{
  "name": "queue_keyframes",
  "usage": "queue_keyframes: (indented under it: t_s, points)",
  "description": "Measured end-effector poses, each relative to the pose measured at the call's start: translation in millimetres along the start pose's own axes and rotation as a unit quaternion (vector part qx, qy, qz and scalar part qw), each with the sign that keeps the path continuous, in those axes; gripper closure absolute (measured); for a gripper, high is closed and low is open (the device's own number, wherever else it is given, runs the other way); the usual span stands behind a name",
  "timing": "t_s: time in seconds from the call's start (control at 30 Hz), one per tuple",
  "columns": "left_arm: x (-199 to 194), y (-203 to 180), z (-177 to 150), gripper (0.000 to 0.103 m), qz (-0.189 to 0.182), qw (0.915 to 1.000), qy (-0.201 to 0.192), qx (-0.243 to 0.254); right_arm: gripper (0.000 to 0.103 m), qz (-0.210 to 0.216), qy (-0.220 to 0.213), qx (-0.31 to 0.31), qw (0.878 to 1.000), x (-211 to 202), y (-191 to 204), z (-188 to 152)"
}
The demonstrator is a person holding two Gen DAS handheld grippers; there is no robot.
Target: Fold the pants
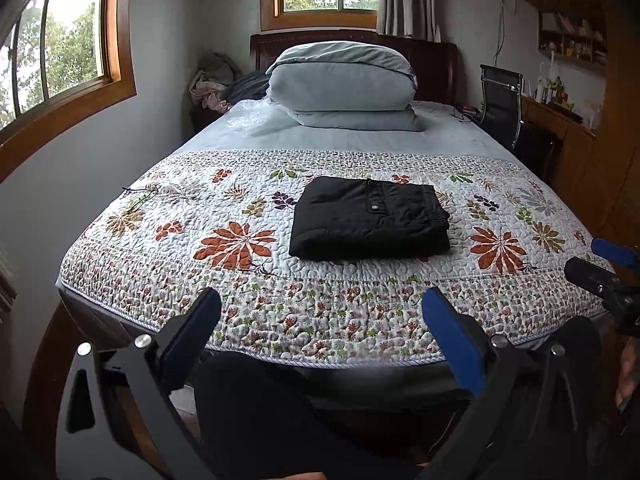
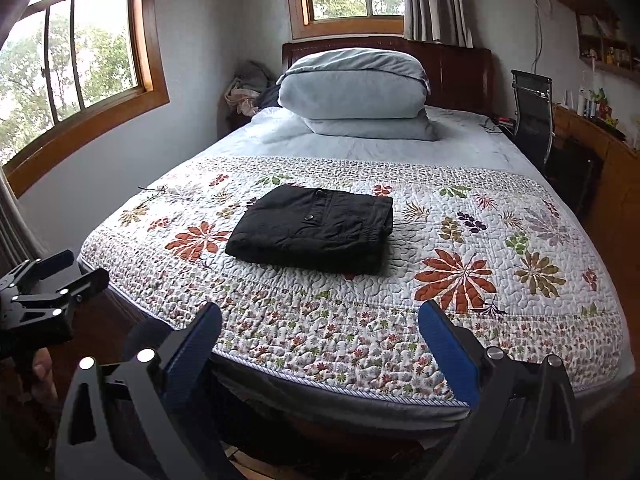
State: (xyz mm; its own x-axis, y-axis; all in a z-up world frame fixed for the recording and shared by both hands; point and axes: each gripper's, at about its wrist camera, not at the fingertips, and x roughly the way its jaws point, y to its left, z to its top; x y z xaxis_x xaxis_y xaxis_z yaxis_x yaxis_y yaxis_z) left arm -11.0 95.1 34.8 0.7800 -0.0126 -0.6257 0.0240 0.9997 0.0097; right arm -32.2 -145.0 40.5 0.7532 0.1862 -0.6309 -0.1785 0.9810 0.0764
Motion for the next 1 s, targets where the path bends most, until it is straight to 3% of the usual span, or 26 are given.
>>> queue_keyframes:
  t_s: [1.0]
  points:
    - [13,-3,-7,0.003,0.005,0.9999,0.010,0.000,0.004,0.003,-0.008,-0.007,1.000,4,-2,1]
